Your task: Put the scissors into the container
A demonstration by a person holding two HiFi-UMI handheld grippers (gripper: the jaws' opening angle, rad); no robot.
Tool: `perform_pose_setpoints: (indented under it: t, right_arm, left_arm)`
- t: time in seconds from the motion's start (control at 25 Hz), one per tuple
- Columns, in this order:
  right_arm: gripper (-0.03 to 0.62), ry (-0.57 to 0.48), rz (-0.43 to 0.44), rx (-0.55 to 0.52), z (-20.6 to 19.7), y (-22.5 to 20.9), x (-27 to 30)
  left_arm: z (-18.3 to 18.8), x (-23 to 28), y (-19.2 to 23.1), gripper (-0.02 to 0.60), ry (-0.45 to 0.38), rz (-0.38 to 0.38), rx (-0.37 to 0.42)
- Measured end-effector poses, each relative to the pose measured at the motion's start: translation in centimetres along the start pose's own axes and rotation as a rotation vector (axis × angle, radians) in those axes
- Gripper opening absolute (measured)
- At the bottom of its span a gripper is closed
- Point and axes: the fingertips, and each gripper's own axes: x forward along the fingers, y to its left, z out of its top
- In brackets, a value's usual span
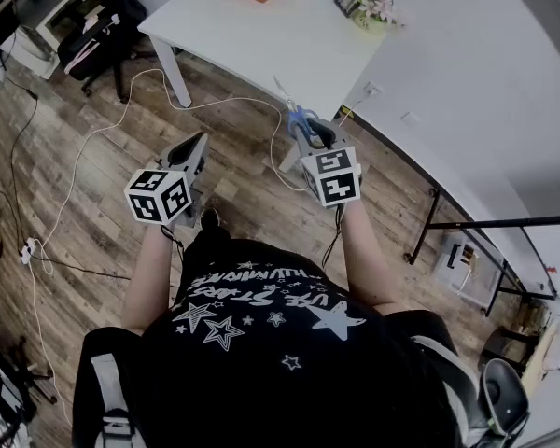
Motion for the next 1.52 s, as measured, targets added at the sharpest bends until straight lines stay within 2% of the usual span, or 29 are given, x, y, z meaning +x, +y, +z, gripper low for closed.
perform_pose_setpoints:
  t: [0.36,0.56,0.68,0.96,1.12,1.32,1.52]
  right_arm:
    - [0.103,0.014,0.002,0.01,-0.3,0.9,0.9]
    - [0.103,0.026,0.001,0.014,0.1,1.7,3.1]
    - [0.103,0.023,-0.006,-0.002,1.4,2.5,5.0]
    - [0.103,0.017,-0.066,0.084,7.8,2.8,12.2]
    - [0.103,0.014,-0.085,0.111,10.6,3.7,16.1]
    - [0.103,0.046,-0.105,0.114,11.5,4.7,19.2]
    - [0.103,0.072,-0.108,0.12,11.9,4.3,21.8]
  left_arm:
    - [-0.3,-0.2,1.2,0.02,0.005,-0.002,-0.007]
    - [-0.5,0.3,3.6,0.018,0.018,-0.008,-0.018]
    - [0.1,0.6,6.1,0.02,0.026,-0.017,-0.026]
    - [5.6,2.9,14.5,0.018,0.039,-0.075,-0.008]
    - [7.4,4.2,19.1,0.02,0.054,-0.091,-0.023]
    - [8.3,5.0,23.2,0.019,0.086,-0.12,0.001]
    - [9.8,6.4,26.9,0.019,0.074,-0.097,-0.022]
